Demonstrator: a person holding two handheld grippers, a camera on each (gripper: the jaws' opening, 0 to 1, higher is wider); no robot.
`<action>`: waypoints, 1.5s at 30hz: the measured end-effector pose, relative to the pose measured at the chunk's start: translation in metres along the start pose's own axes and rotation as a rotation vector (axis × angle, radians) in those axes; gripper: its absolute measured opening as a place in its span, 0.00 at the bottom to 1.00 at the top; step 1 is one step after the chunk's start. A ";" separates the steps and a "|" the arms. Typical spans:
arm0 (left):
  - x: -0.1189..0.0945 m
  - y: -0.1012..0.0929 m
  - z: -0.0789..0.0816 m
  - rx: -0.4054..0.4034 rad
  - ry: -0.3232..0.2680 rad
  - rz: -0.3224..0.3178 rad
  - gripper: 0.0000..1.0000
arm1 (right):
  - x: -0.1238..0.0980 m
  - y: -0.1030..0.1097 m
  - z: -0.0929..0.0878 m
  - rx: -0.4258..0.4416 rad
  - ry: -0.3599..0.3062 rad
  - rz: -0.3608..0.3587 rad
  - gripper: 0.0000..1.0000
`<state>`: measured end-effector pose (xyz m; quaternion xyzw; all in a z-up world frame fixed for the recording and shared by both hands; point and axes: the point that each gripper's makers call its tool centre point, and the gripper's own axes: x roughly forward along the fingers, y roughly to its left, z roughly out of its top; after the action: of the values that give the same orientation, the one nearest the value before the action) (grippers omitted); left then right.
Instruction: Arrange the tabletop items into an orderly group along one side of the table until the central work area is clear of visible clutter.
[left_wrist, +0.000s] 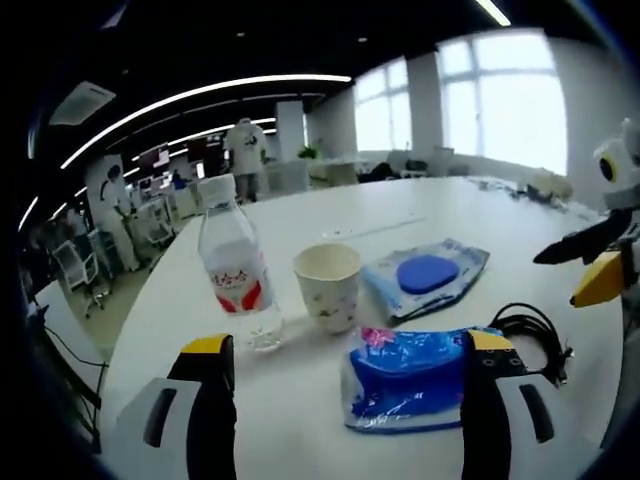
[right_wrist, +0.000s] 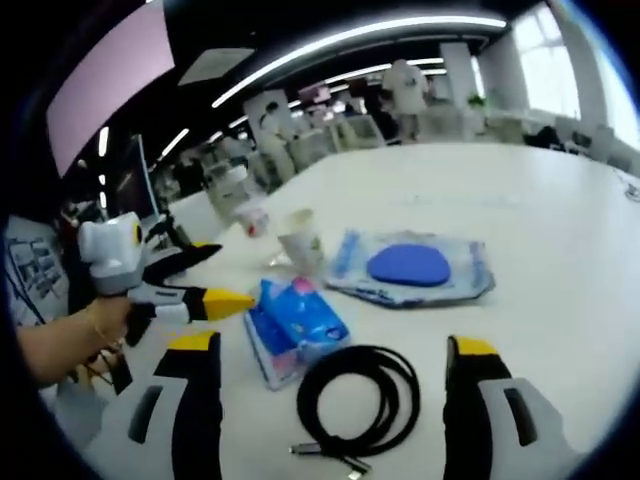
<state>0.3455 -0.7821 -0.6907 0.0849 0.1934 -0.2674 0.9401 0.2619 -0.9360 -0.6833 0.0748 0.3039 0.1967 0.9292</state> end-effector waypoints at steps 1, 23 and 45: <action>-0.001 0.002 -0.002 0.004 0.001 0.002 0.93 | 0.001 0.002 -0.001 -0.006 0.003 0.001 0.87; 0.001 0.016 -0.036 -0.026 0.072 0.007 0.55 | 0.035 0.035 -0.042 -0.007 0.045 -0.032 0.44; 0.012 -0.008 -0.061 -0.060 0.142 -0.096 0.13 | 0.052 0.035 -0.053 0.004 0.074 -0.087 0.17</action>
<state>0.3306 -0.7784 -0.7516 0.0660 0.2714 -0.2995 0.9123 0.2575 -0.8814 -0.7449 0.0560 0.3412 0.1581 0.9249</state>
